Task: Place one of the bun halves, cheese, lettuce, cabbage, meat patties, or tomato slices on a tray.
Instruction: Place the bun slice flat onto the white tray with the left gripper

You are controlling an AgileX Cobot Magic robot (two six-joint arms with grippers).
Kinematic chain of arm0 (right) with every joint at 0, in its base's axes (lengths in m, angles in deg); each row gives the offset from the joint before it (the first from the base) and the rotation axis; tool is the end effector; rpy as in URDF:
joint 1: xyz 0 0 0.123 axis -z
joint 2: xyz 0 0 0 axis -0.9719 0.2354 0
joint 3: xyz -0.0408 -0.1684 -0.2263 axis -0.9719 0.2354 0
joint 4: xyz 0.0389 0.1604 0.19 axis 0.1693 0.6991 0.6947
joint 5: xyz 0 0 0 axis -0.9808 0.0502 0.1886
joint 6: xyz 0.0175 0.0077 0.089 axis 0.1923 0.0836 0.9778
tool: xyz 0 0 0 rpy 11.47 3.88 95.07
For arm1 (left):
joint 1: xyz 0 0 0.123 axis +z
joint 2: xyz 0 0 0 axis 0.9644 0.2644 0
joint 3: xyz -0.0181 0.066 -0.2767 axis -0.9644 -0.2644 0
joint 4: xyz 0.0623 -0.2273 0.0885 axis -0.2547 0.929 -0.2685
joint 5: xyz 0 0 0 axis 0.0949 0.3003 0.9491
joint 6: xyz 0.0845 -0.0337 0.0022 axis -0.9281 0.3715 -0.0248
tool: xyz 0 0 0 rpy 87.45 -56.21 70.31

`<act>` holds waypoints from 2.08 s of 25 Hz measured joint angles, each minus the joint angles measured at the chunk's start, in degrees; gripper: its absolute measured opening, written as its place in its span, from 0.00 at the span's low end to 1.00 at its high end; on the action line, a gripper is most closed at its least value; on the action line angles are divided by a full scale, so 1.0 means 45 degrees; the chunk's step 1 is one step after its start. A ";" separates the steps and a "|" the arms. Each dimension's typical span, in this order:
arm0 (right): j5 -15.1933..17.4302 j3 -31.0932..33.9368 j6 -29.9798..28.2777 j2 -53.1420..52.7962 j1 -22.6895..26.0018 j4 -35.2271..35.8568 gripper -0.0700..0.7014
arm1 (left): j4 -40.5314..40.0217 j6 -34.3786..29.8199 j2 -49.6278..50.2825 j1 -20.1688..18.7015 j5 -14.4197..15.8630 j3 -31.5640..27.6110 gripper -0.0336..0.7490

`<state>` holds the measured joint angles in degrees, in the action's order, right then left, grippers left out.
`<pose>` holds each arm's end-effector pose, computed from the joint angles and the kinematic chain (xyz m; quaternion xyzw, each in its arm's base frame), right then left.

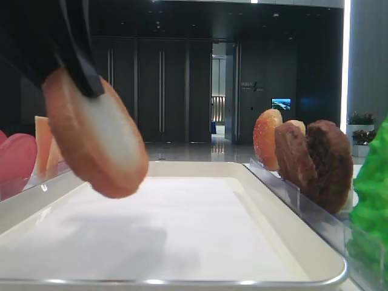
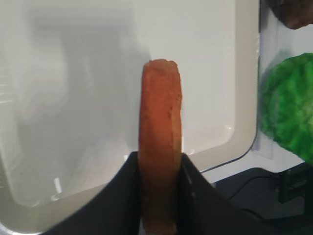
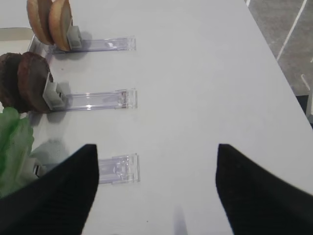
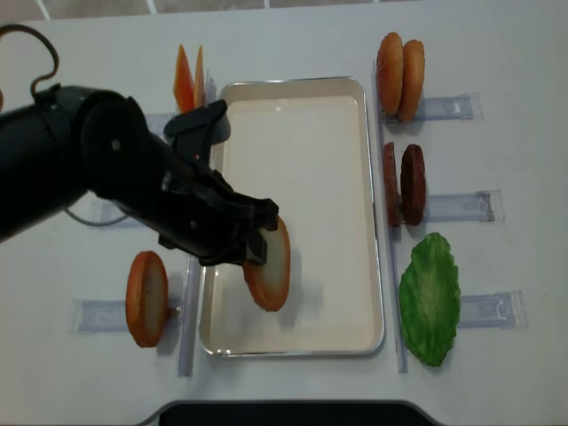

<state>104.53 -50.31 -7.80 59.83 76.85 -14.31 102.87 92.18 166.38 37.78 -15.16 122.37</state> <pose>-0.0101 0.0013 0.2730 -0.0024 0.8678 0.0027 0.4968 0.2023 -0.1795 0.2279 0.0364 0.9687 -0.2231 0.1026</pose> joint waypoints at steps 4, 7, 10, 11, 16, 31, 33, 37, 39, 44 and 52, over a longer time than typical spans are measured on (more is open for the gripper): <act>0.0000 0.0000 0.0000 0.0000 0.0000 0.0000 0.72 | 0.2879 -0.2707 0.0000 0.0376 -0.1279 -0.0866 0.22; 0.0000 0.0000 0.0000 0.0000 0.0000 0.0000 0.72 | 0.4761 -0.4572 0.0000 0.0805 -0.1597 -0.1313 0.22; 0.0000 0.0000 0.0000 0.0000 0.0000 0.0000 0.72 | 0.6295 -0.6119 0.0000 0.1253 -0.1714 -0.1574 0.22; 0.0000 0.0000 0.0000 0.0000 0.0000 0.0000 0.72 | 0.6579 -0.6432 0.0000 0.1356 -0.1714 -0.1600 0.22; 0.0000 0.0000 0.0000 0.0000 0.0000 0.0000 0.72 | 0.6903 -0.7176 0.0335 0.1751 -0.1281 -0.1613 0.22; 0.0000 0.0000 0.0000 0.0000 0.0000 0.0000 0.70 | 0.9098 -0.9694 0.2259 0.1766 -0.1125 -0.1613 0.22; 0.0000 0.0000 0.0000 0.0000 0.0000 0.0000 0.70 | 0.9173 -0.9832 0.2412 0.1766 -0.1125 -0.1613 0.22; 0.0000 0.0000 0.0000 0.0000 0.0000 0.0000 0.70 | 0.9293 -0.9921 0.2688 0.1766 -0.1125 -0.1613 0.22; 0.0000 0.0000 0.0000 0.0000 0.0000 0.0000 0.70 | 0.9353 -0.9943 0.2743 0.1766 -0.1125 -0.1613 0.22; 0.0000 0.0000 0.0000 0.0000 0.0000 0.0000 0.70 | 0.9374 -0.9958 0.2840 0.1766 -0.1136 -0.1613 0.22; 0.0000 0.0000 0.0000 0.0000 0.0000 0.0000 0.70 | 0.9384 -0.9958 0.2840 0.1766 -0.1136 -0.1613 0.35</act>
<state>104.53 -50.31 -7.80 59.83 76.85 -14.31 145.10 47.37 179.16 45.73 -20.27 115.11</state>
